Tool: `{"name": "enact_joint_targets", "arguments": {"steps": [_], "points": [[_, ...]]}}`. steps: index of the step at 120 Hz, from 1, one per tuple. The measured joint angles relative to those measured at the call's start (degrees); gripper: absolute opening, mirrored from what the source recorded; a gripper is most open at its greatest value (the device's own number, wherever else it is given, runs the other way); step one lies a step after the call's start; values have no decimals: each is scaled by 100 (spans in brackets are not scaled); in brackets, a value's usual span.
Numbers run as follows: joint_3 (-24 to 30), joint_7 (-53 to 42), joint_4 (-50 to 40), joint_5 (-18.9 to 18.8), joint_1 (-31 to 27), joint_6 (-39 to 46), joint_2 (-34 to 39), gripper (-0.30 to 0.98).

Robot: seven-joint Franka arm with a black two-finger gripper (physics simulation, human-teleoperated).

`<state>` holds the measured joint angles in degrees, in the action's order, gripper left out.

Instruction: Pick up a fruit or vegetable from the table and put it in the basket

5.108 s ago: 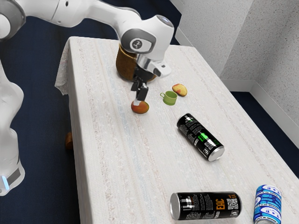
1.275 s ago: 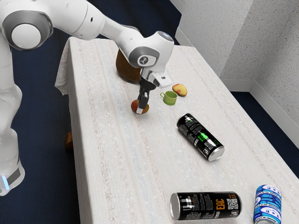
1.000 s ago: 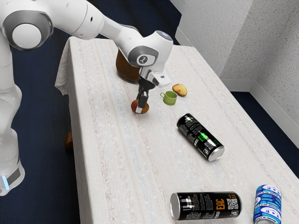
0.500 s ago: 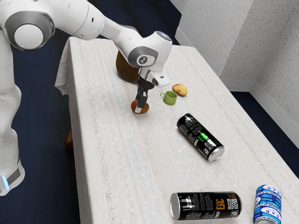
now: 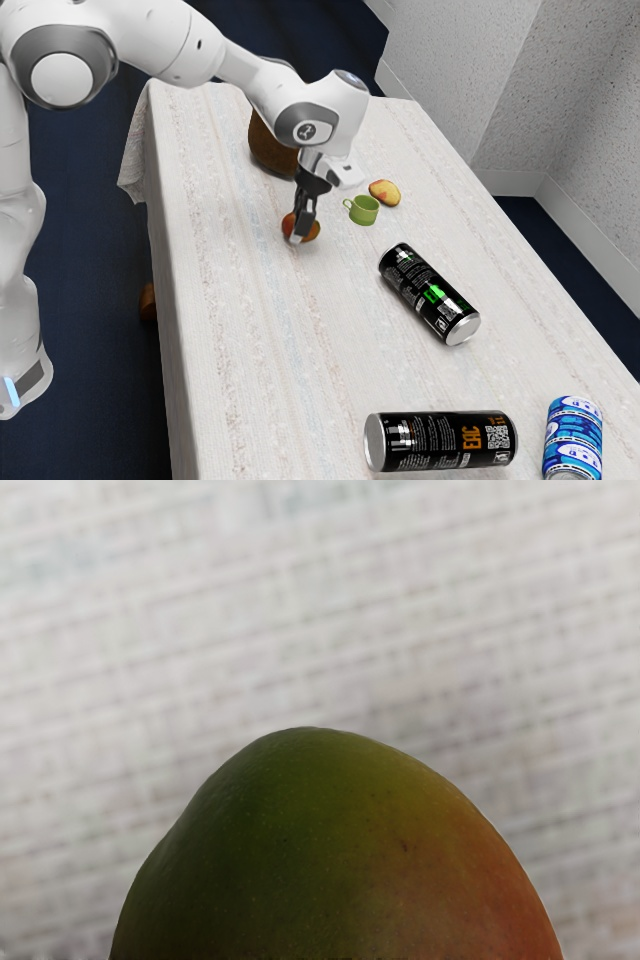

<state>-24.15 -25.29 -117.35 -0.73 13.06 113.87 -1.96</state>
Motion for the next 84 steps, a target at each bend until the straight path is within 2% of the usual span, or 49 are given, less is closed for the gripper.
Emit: {"name": "enact_joint_targets", "arguments": {"steps": [16,42,58,68,84], "points": [[41,26,112,-21,-32,5,80,34],[40,63,1648,-343,89,-538,250,35],[-24,54,2021,-561,163,-1079,480,34],[-197,17,2177,-666,-361,-1351,588,35],[-487,-90,2307,-732,-1702,-1613,543,35]]}}
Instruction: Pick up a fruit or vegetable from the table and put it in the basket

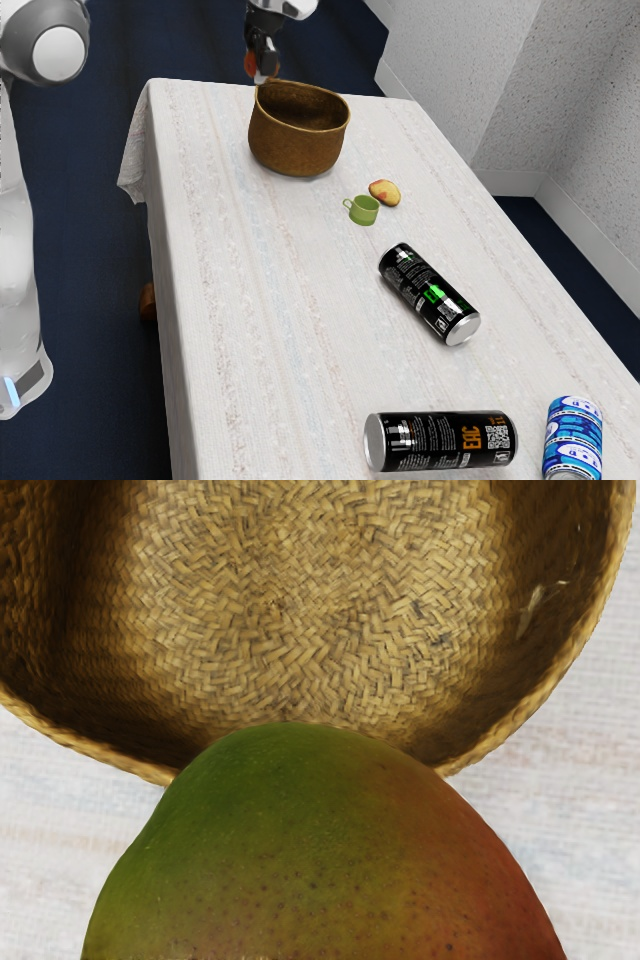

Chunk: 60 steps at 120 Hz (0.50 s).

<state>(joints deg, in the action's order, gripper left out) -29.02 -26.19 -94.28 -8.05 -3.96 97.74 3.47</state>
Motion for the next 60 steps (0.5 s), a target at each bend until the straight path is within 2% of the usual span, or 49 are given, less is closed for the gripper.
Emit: {"name": "enact_joint_targets", "arguments": {"steps": [9,23,37,44,54,60], "points": [[-16,-53,32,-2,-162,-85,-59,35],[-31,-131,199,3,129,-165,-154,35],[24,-268,785,244,160,-189,-723,35],[376,-362,1129,422,-472,-195,-1094,35],[1370,-494,1485,592,-2047,-201,-1465,35],[1690,-566,1635,651,-2442,-206,-1644,34]]}}
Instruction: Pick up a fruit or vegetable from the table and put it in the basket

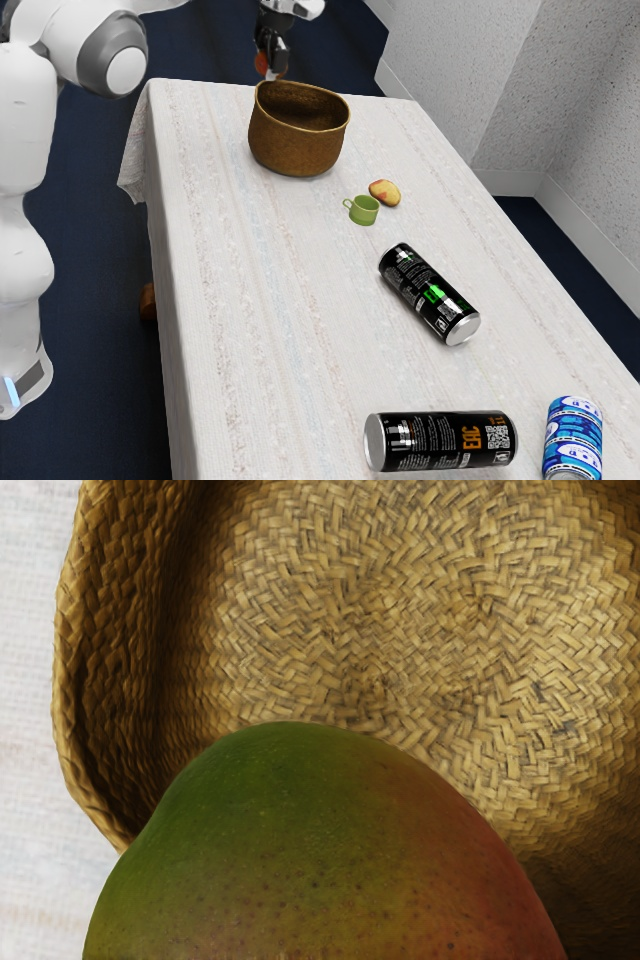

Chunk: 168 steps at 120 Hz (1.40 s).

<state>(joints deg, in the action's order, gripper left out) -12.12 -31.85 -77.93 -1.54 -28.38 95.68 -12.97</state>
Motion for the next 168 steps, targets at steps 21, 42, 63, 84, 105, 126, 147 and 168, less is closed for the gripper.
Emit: {"name": "enact_joint_targets", "arguments": {"steps": [21,42,63,84,105,126,147,168], "points": [[368,-213,375,100,-287,-27,-298,35],[884,-373,949,123,-685,-122,-798,35],[1246,-492,1450,124,-911,-258,-1232,35],[1394,-581,2081,124,-1001,-433,-1757,35],[1580,-647,2240,118,-1053,-551,-1901,35],[1691,-690,2287,103,-1046,-600,-1930,38],[1688,-730,2298,114,-1056,-632,-1975,60],[2892,-462,1119,-296,-434,-1089,-56,66]]}}
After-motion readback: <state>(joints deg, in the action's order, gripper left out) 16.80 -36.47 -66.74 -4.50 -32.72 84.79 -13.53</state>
